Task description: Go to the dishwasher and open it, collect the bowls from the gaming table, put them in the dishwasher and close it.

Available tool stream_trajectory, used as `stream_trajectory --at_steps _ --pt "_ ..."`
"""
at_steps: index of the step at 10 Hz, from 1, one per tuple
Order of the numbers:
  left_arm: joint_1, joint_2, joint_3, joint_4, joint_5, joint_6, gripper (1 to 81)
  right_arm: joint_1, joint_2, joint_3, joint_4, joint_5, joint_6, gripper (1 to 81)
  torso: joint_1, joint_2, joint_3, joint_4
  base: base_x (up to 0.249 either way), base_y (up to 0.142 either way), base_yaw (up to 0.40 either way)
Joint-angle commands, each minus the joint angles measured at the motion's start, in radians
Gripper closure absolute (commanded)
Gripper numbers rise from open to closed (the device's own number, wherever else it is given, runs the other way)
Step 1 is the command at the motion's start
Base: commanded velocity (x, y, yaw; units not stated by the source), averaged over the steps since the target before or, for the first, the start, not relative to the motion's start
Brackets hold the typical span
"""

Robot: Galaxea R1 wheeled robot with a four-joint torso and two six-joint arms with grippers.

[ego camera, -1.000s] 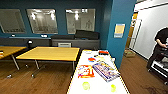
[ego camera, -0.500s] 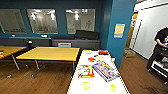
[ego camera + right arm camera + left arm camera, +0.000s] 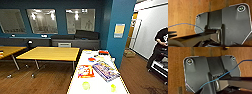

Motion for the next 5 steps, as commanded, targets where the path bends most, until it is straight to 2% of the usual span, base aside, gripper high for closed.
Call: stream_trajectory --at_steps 1,5 --pt "-0.042 0.001 0.007 -0.003 0.042 0.003 1.0 0.098 -0.441 0.502 0.052 -0.014 0.075 1.0 0.0 0.0 -0.032 0.0 0.0 0.0 0.0" --pt "-0.045 0.009 0.006 -0.003 0.042 0.003 1.0 0.196 -0.696 0.746 0.072 0.015 0.075 1.0 0.0 0.0 -0.125 0.0 0.0 0.0 0.0"
